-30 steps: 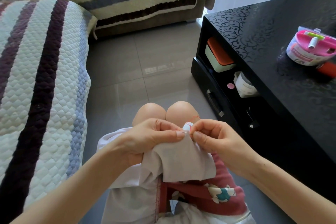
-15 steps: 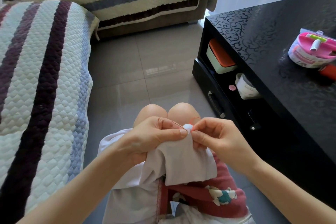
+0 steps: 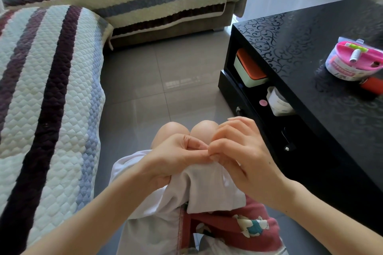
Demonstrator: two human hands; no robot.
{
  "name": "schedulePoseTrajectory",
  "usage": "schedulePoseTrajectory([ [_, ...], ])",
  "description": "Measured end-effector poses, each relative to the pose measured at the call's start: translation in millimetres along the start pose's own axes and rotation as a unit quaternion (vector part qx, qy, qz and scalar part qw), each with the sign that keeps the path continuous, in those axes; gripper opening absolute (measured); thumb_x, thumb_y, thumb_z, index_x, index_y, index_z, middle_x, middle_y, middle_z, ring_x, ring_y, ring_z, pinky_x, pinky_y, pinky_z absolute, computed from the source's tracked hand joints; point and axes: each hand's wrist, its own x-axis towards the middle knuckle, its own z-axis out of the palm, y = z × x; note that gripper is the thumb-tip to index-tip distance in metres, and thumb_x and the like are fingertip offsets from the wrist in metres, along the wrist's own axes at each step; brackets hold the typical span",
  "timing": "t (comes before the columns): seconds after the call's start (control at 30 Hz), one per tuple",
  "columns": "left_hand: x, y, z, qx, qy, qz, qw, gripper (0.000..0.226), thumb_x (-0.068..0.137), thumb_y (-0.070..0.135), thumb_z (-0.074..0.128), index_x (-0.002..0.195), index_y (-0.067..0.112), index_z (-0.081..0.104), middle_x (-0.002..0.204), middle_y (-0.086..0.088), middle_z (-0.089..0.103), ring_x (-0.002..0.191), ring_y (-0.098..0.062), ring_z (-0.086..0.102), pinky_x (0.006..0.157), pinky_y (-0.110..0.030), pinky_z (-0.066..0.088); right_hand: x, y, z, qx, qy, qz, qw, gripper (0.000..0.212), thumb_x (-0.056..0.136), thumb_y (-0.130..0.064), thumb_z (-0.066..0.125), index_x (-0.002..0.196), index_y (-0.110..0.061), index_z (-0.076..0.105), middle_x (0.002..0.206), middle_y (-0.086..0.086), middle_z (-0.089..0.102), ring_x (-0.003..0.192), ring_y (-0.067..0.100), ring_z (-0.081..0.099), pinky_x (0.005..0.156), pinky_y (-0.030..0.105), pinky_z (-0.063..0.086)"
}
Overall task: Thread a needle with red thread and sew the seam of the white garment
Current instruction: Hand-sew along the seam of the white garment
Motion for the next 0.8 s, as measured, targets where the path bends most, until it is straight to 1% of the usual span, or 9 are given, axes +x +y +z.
schedulePoseTrajectory([
  [0.13, 4, -12, 6, 0.048, 0.05, -0.014, 0.997, 0.027, 0.084, 0.01, 0.07, 0.059, 0.019, 0.073, 0.067, -0.002, 0.066, 0.067, -0.009, 0.061, 0.064, -0.022, 0.049, 18, -11, -12, 0.191, -0.004, 0.093, 0.977, 0.007, 0.092, -0.01, 0.049, 0.092, -0.014, 0.055, 0.08, 0.0, 0.064, 0.083, 0.022, 0.063, 0.088, 0.045, 0.048],
  [0.17, 4, -12, 8, 0.035, 0.04, -0.021, 0.998, 0.024, 0.085, 0.009, 0.069, 0.063, 0.018, 0.075, 0.07, -0.005, 0.069, 0.068, -0.01, 0.063, 0.066, -0.022, 0.051, 22, -12, -17, 0.289, -0.006, 0.152, 0.945, 0.003, 0.094, -0.012, 0.049, 0.093, -0.01, 0.052, 0.078, 0.002, 0.064, 0.082, 0.024, 0.065, 0.085, 0.044, 0.052],
  [0.23, 3, -10, 6, 0.012, 0.021, -0.029, 0.999, 0.016, 0.085, 0.008, 0.069, 0.073, 0.014, 0.078, 0.085, -0.014, 0.074, 0.078, -0.014, 0.067, 0.076, -0.027, 0.053, 30, -5, -25, 0.496, -0.007, 0.272, 0.825, 0.011, 0.094, -0.017, 0.05, 0.092, -0.007, 0.044, 0.068, 0.005, 0.061, 0.068, 0.025, 0.065, 0.074, 0.04, 0.056],
  [0.3, 3, -7, 1, 0.005, -0.005, -0.029, 1.0, 0.009, 0.086, 0.008, 0.068, 0.087, 0.005, 0.077, 0.096, -0.017, 0.073, 0.084, -0.016, 0.068, 0.081, -0.028, 0.053, 34, 15, -32, 0.574, -0.016, 0.361, 0.735, 0.008, 0.091, -0.017, 0.046, 0.089, -0.011, 0.041, 0.057, 0.002, 0.049, 0.048, 0.017, 0.05, 0.054, 0.03, 0.051],
  [0.43, 1, -1, -6, -0.004, -0.052, -0.04, 0.998, 0.013, 0.086, 0.007, 0.068, 0.094, -0.001, 0.073, 0.086, -0.009, 0.074, 0.078, -0.01, 0.069, 0.07, -0.019, 0.054, 44, 72, -36, 0.488, -0.005, 0.405, 0.773, 0.012, 0.095, -0.012, 0.047, 0.084, -0.015, 0.043, 0.054, -0.003, 0.031, 0.044, 0.009, 0.024, 0.045, 0.023, 0.018],
  [0.53, -1, 0, -9, -0.011, -0.088, -0.052, 0.995, 0.01, 0.084, 0.008, 0.069, 0.089, 0.004, 0.076, 0.084, -0.006, 0.074, 0.076, -0.009, 0.069, 0.07, -0.019, 0.054, 59, 126, -41, 0.423, 0.097, 0.427, 0.794, 0.025, 0.1, -0.005, 0.041, 0.079, -0.018, 0.042, 0.052, -0.005, 0.029, 0.044, 0.008, 0.021, 0.045, 0.024, 0.014],
  [0.67, -5, 0, -13, -0.002, -0.12, -0.057, 0.991, 0.014, 0.077, 0.016, 0.076, 0.089, 0.009, 0.078, 0.089, -0.009, 0.074, 0.08, -0.012, 0.069, 0.072, -0.022, 0.054, 58, 199, -65, 0.248, 0.309, 0.499, 0.771, 0.018, 0.096, -0.012, 0.043, 0.081, -0.023, 0.042, 0.06, -0.007, 0.038, 0.046, 0.005, 0.031, 0.046, 0.021, 0.022],
  [0.73, -5, -1, -15, -0.007, -0.113, -0.057, 0.992, 0.026, 0.074, 0.018, 0.074, 0.095, 0.002, 0.075, 0.092, -0.012, 0.073, 0.083, -0.014, 0.069, 0.074, -0.023, 0.055, 51, 210, -68, 0.119, 0.298, 0.517, 0.794, 0.006, 0.084, -0.02, 0.049, 0.082, -0.025, 0.046, 0.07, -0.006, 0.044, 0.057, 0.006, 0.039, 0.053, 0.023, 0.031],
  [0.8, -6, -1, -17, -0.014, -0.112, -0.052, 0.992, 0.028, 0.076, 0.016, 0.076, 0.098, -0.002, 0.073, 0.095, -0.015, 0.073, 0.085, -0.016, 0.069, 0.077, -0.025, 0.055, 52, 194, -58, 0.066, 0.178, 0.491, 0.85, 0.006, 0.082, -0.022, 0.058, 0.082, -0.027, 0.054, 0.074, -0.004, 0.05, 0.065, 0.008, 0.045, 0.06, 0.025, 0.036],
])
